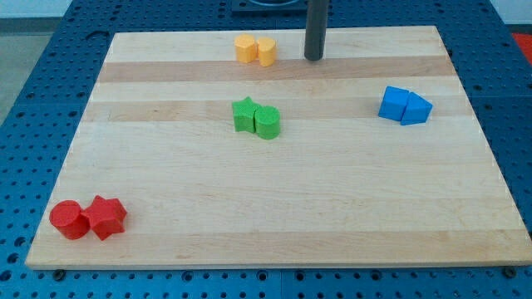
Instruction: Push the yellow heart and yellow hexagon to the top
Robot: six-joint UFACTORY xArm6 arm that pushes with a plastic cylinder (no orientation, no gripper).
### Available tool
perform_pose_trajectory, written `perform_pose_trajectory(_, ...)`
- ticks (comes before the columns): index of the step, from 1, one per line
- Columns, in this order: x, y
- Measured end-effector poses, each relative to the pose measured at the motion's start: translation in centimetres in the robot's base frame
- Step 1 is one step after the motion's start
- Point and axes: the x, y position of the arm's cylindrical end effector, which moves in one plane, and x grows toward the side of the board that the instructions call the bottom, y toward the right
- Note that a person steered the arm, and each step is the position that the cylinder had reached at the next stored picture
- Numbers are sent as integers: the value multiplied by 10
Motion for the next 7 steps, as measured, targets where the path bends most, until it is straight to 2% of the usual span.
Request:
perform_pose_trajectory(1, 5, -60)
perform_pose_trajectory(2, 4, -72)
perform_pose_trajectory(4, 5, -76)
perform_pose_trajectory(5, 26, -57)
perform_pose_trajectory(6, 23, -27)
perform_pose_trajectory(7, -2, -22)
